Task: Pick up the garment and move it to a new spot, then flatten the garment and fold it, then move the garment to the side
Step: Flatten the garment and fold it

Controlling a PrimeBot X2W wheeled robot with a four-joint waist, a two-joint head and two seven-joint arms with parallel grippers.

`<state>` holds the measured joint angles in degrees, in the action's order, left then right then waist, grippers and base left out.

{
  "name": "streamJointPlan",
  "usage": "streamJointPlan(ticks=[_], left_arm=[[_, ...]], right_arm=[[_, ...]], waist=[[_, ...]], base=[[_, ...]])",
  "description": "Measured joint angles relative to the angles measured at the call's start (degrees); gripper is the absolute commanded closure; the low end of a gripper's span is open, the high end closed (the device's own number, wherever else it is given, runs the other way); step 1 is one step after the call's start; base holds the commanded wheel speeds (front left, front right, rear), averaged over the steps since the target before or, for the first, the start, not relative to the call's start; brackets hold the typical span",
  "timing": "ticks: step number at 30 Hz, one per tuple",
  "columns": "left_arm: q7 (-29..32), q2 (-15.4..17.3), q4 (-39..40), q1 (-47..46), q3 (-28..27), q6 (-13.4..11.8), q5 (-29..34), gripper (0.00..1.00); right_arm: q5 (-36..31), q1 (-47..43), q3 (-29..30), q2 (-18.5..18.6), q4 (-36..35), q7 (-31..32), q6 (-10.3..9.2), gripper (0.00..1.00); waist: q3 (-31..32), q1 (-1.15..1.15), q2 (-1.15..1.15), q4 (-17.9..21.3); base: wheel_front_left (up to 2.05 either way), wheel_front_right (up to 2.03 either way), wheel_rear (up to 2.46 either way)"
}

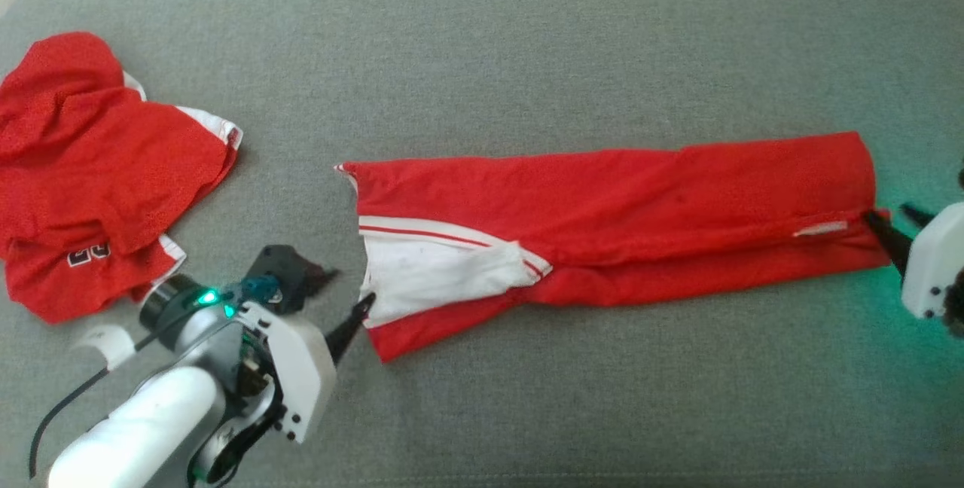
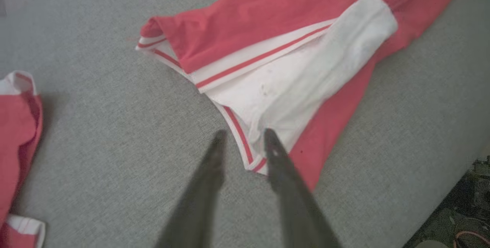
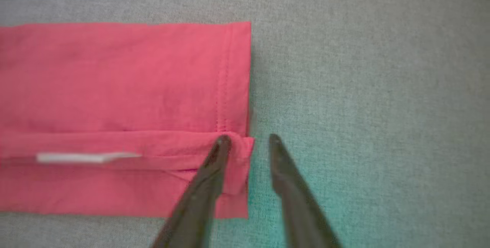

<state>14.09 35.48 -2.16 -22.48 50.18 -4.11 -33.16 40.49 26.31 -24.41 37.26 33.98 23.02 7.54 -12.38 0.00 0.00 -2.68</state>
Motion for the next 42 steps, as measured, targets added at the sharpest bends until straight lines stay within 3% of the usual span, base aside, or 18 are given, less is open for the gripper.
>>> streamJointPlan(ticks=[5,11,13,18,22,27,30,37,42], left_arm=[[-5.67,-1.79,-2.42,0.1,-2.91,-4.28,0.78,0.0],[-20.51,-8.12,-3.92,0.52,-12.18,-10.36,-3.07,0.0],[-25.24,-10.15,-4.24,1.59,-14.78,-10.58,-5.08,0.0],[-28.33,-13.45,-4.95,5.17,-18.01,-10.4,-5.75,0.0],[-28.38,-18.5,-2.09,9.32,-24.96,-9.23,-1.75,0.0],[-28.4,-25.21,2.48,14.29,-32.22,-3.83,8.32,0.0],[-28.4,-28.66,1.62,17.77,-35.19,-1.14,10.98,0.0],[-28.4,-31.44,-0.45,18.56,-40.07,4.16,15.41,0.0],[-28.4,-32.37,-1.96,17.64,-41.54,5.81,16.53,0.0]], right_arm=[[-0.6,0.12,6.45,-1.49,-1.77,-6.31,0.0,0.0],[-4.21,-0.05,10.91,-8.26,-6.61,-17.78,0.0,0.0],[-5.95,-0.47,12.98,-10.51,-7.65,-21.73,0.0,0.0],[-10.8,-4.15,15.56,-14.45,-9.48,-27.95,0.0,0.0],[-13.89,-8.65,18.45,-19.41,-10.13,-32.44,0.0,0.0],[-18.53,-10.79,20.2,-22.56,-9.72,-35.17,0.0,0.0],[-20.06,-10.81,20.76,-24.04,-9.34,-35.53,0.0,0.0],[-22.09,-10.54,24.81,-25.69,-6.77,-35.12,0.0,0.0],[-22.52,-9.11,31.19,-28.24,-0.56,-29.11,0.0,0.0]], waist=[[1.36,0.0,0.0,0.36],[3.8,0.0,0.0,0.61],[4.64,0.0,0.0,0.63],[6.2,0.0,0.0,0.49],[7.08,0.0,0.0,0.26],[7.23,0.0,0.0,0.43],[7.29,0.0,0.0,0.6],[5.88,0.0,0.0,0.72],[3.72,0.0,0.0,0.57]], base=[[0.0,0.0,0.0],[0.0,0.0,0.0],[0.0,0.0,0.0],[0.0,0.0,0.0],[0.0,0.0,0.0],[0.0,0.0,0.0],[0.0,0.0,0.0],[0.0,0.0,0.0],[0.0,0.0,0.0]])
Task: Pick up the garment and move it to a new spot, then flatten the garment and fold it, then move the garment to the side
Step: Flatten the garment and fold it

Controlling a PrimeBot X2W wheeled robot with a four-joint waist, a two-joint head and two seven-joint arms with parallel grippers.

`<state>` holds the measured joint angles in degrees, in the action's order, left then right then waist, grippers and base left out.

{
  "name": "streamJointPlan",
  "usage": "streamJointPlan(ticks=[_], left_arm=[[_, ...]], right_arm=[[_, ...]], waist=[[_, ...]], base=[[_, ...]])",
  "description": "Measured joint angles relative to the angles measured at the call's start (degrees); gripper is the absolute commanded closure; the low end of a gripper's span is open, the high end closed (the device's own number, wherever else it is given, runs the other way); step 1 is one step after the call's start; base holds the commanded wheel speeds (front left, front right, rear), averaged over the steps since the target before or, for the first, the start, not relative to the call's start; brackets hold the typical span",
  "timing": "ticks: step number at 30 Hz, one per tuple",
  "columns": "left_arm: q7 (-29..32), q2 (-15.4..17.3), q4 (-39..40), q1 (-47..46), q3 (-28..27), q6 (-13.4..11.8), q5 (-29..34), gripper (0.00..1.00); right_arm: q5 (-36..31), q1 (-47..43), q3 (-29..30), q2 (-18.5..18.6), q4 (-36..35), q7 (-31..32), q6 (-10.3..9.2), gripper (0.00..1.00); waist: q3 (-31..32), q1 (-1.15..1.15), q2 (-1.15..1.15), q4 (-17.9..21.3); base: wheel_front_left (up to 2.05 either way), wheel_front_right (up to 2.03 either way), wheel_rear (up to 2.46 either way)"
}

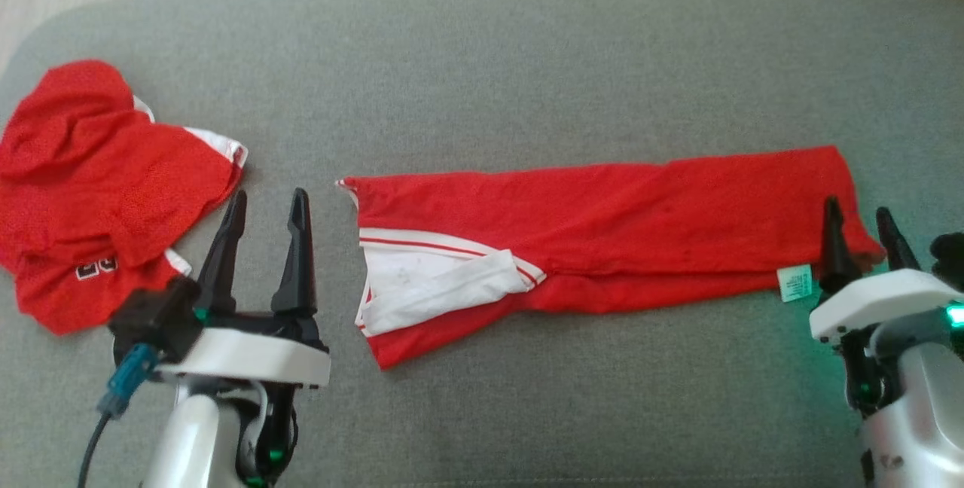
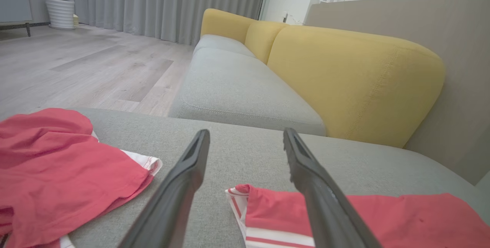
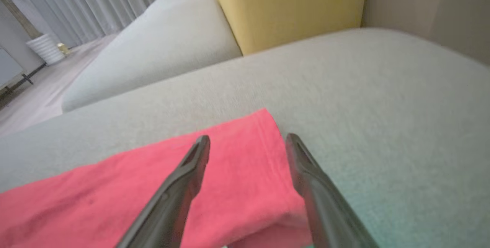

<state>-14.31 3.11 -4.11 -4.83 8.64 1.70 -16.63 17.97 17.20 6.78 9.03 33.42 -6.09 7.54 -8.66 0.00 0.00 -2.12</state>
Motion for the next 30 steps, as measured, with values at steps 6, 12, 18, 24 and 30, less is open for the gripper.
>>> streamJointPlan(ticks=[6,12,18,24,30], left_arm=[[0.0,-0.31,-0.92,-1.97,0.09,1.19,1.43,0.0],[0.0,-0.37,-1.25,-3.24,0.64,1.32,1.33,0.0],[0.0,-0.4,-1.52,-4.38,1.12,1.25,1.33,0.0],[0.0,-0.43,-1.67,-4.88,0.64,1.24,1.33,0.0],[0.0,-0.44,-1.7,-4.88,-0.12,1.0,1.33,0.0]], right_arm=[[-0.71,4.72,6.59,-1.71,5.73,4.36,0.0,0.0],[-4.22,7.84,10.16,-1.93,9.49,5.53,0.0,0.0],[-4.75,9.8,9.34,-2.38,11.34,9.31,0.0,0.0],[-2.74,10.35,7.31,-2.16,11.15,10.65,0.0,1.0],[-4.17,10.28,10.54,1.04,12.36,9.56,0.0,1.0]], waist=[[-2.73,0.0,0.0,-0.52],[-4.75,0.0,0.0,-0.99],[-5.85,0.0,0.0,-1.2],[-5.75,0.0,0.0,-0.91],[-4.6,0.01,0.0,-0.69]], base=[[0.0,0.0,0.0],[0.0,0.0,0.0],[0.0,0.0,0.0],[0.0,0.0,0.0],[0.0,0.0,0.0]])
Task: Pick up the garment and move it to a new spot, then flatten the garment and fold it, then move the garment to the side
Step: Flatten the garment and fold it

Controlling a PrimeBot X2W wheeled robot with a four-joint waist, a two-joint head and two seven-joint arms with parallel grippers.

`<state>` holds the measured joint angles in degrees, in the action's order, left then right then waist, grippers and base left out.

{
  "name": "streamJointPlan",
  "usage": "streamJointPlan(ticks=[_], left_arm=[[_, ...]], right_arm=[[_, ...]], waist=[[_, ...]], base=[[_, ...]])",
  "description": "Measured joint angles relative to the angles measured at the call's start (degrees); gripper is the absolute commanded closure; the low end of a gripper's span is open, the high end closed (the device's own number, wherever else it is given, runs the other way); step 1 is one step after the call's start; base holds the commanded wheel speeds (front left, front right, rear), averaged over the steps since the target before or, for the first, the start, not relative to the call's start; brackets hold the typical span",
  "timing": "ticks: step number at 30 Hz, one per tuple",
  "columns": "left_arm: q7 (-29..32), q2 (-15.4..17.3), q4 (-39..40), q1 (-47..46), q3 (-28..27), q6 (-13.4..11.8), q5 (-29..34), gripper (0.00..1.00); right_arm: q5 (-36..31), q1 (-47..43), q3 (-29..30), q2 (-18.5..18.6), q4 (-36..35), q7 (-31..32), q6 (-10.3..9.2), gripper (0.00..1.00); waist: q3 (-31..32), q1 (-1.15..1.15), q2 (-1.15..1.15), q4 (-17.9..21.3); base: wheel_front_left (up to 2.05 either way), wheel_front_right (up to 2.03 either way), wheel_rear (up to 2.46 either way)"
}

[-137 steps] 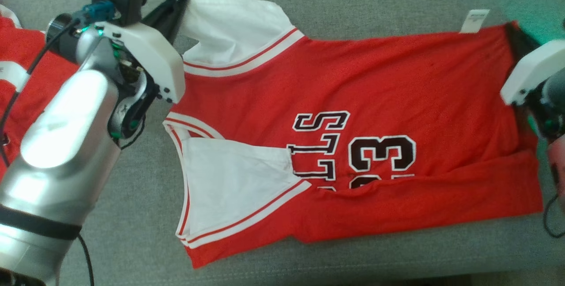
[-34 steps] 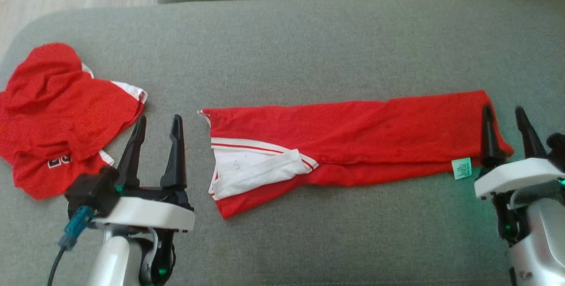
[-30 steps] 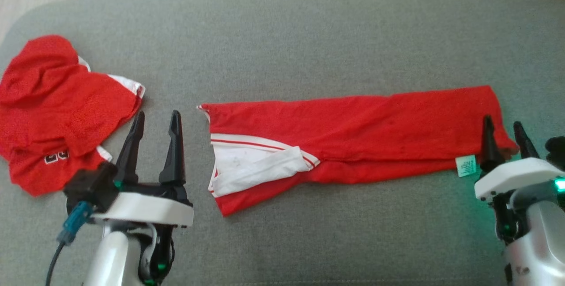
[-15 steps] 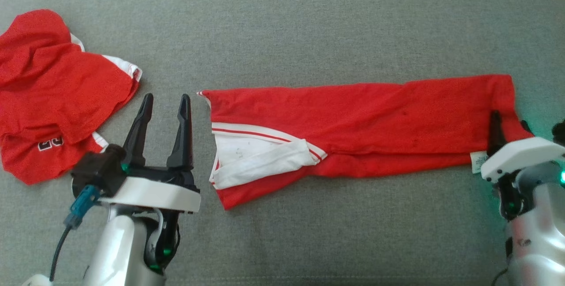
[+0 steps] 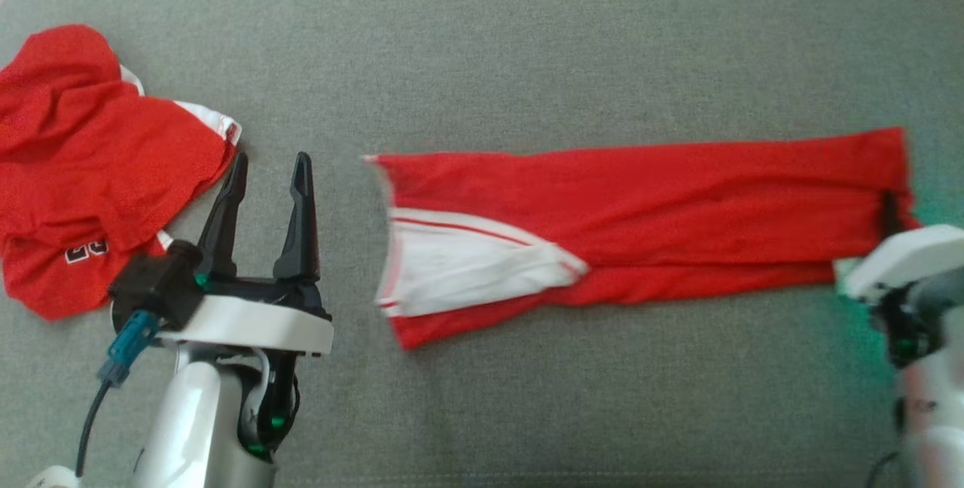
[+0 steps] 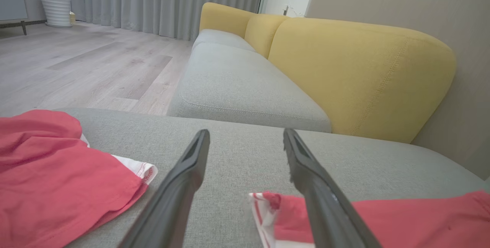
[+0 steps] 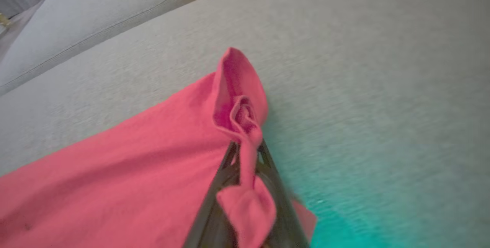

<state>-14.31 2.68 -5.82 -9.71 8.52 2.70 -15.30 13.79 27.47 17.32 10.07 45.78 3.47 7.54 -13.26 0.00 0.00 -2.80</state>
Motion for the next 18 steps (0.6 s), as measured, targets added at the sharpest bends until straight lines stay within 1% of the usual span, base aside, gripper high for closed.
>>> streamJointPlan(ticks=[2,6,9,13,15,16,18], left_arm=[[0.0,-0.02,-0.02,0.01,0.0,-0.16,-0.03,0.0],[0.0,-0.04,-0.19,0.07,-0.01,-0.19,-0.59,0.0],[0.0,-0.05,-0.21,0.27,-0.02,-0.55,-1.22,0.0],[0.0,-0.07,-0.3,1.36,-0.19,-0.73,-2.14,0.0],[0.0,-0.07,-0.44,2.35,-0.22,-0.76,-2.55,0.0],[0.0,-0.07,-0.44,2.35,-0.22,-0.76,-2.55,0.0],[0.0,-0.07,-0.51,3.21,-0.22,-0.85,-2.77,0.0]], right_arm=[[-1.82,0.01,2.79,1.67,0.79,-0.96,0.0,1.0],[-7.64,0.4,11.27,4.68,2.18,-3.41,0.0,1.0],[-12.04,1.65,15.18,5.03,2.2,-4.07,0.0,1.0],[-13.96,3.18,13.32,1.76,0.16,-3.43,0.0,1.0],[-13.81,3.2,11.41,-0.03,-1.34,-2.67,0.0,1.0],[-13.81,3.2,11.41,-0.03,-1.34,-2.67,0.0,1.0],[-12.95,3.05,9.34,-1.62,-3.47,-1.31,0.0,1.0]], waist=[[0.53,0.0,0.0,0.03],[1.8,0.0,0.0,-0.04],[3.02,0.0,0.0,-0.11],[4.83,0.0,0.0,-0.01],[5.75,0.0,0.0,0.1],[5.75,0.0,0.0,0.1],[6.64,0.0,0.0,0.22]], base=[[0.0,0.0,0.0],[0.0,0.0,0.0],[0.0,0.0,0.0],[0.0,0.0,0.0],[0.0,0.0,0.0],[0.0,0.0,0.0],[0.0,0.0,0.0]])
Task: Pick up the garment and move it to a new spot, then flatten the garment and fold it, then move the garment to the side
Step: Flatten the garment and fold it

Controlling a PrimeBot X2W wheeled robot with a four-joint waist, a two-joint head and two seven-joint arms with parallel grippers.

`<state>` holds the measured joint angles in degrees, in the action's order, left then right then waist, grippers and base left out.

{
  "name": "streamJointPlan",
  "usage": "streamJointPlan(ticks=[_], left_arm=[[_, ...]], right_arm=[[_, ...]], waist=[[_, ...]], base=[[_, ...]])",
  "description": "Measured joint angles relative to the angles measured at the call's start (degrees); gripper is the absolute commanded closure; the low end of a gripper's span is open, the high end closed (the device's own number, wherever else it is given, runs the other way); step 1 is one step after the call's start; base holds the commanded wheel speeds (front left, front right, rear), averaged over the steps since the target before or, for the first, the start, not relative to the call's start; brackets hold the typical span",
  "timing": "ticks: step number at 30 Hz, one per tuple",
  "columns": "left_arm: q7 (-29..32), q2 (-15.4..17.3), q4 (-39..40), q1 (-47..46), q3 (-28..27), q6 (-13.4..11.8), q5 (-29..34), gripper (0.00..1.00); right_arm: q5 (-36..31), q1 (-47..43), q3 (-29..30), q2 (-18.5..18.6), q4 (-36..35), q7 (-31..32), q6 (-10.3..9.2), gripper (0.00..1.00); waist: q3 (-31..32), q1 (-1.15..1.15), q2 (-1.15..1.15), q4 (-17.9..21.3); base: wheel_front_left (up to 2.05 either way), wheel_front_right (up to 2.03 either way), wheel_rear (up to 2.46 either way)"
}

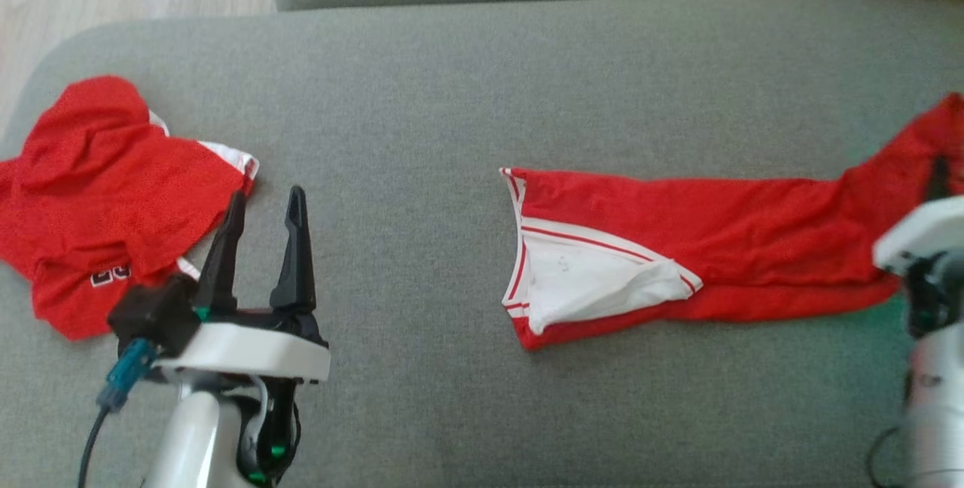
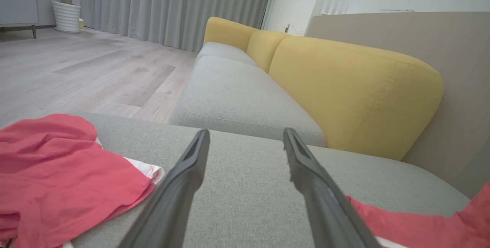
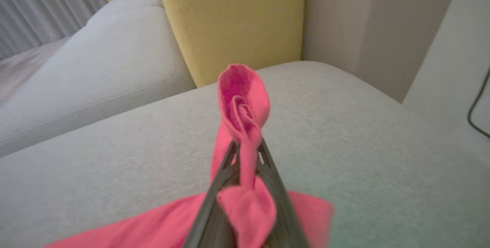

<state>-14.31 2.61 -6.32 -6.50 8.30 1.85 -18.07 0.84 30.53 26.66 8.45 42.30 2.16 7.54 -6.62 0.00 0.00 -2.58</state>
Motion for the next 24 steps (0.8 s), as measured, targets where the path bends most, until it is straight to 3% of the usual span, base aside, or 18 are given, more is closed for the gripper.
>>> streamJointPlan(ticks=[6,14,18,24], left_arm=[[0.0,0.0,0.12,0.76,0.02,-0.47,-0.75,0.0],[0.0,0.0,0.34,1.26,0.21,-0.9,-0.75,0.0],[0.0,0.01,0.33,1.44,0.32,-0.89,-1.2,0.0],[0.0,0.01,0.21,1.43,1.27,-0.86,-1.46,0.0]], right_arm=[[7.38,-2.88,-8.94,-4.33,-9.65,5.37,0.0,1.0],[23.76,-11.78,-24.25,-5.17,-22.18,10.87,0.0,1.0],[31.21,-14.8,-31.44,-5.43,-24.68,10.06,0.0,1.0],[35.73,-15.17,-37.44,-5.41,-22.45,5.65,0.0,1.0]], waist=[[1.59,0.0,0.0,0.26],[1.89,0.0,0.0,-0.1],[1.75,0.0,0.0,-0.41],[0.75,0.0,0.0,-1.27]], base=[[0.0,0.0,0.0],[0.0,0.0,0.0],[0.0,0.0,0.0],[0.0,0.0,0.0]])
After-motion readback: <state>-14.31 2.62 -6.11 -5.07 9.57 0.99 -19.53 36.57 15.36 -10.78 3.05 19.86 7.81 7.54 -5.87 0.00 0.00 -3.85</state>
